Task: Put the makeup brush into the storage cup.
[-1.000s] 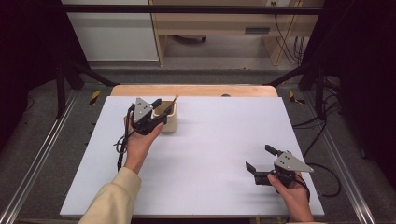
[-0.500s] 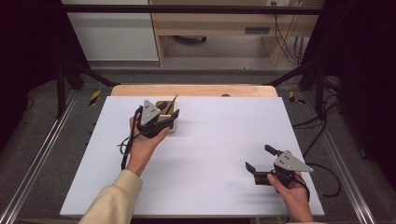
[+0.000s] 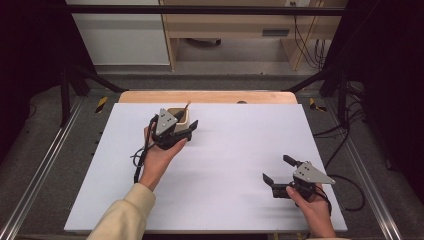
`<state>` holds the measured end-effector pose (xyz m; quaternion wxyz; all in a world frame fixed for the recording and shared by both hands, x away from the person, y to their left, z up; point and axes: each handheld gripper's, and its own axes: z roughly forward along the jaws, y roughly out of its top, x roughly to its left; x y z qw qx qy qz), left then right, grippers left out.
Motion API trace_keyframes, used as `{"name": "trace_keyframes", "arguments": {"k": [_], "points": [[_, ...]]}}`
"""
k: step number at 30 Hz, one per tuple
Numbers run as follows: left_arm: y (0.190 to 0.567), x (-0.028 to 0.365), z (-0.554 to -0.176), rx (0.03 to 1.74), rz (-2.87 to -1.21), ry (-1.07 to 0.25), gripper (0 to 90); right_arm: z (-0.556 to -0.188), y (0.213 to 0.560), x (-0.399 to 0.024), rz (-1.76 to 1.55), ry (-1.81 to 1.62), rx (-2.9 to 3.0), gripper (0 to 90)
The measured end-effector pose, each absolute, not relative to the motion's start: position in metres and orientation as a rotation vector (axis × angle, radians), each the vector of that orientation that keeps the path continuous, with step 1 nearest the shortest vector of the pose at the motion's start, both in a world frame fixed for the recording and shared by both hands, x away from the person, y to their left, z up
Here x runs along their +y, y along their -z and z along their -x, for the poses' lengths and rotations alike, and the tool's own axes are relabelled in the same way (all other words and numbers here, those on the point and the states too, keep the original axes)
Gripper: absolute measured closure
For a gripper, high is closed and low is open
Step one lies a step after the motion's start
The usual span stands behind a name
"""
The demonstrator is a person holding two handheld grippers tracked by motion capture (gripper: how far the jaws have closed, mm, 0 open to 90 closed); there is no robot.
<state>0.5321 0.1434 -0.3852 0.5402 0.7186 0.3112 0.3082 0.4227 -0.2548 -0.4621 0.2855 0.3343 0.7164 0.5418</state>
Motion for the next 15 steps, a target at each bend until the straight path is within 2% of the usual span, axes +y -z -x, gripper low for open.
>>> {"name": "trace_keyframes", "arguments": {"k": [15], "points": [[0.385, 0.123, -0.523, 0.703, -1.716, -0.684, 26.3, -0.423, 0.462, -0.254, -0.881, -1.447, 1.922, 3.3]]}}
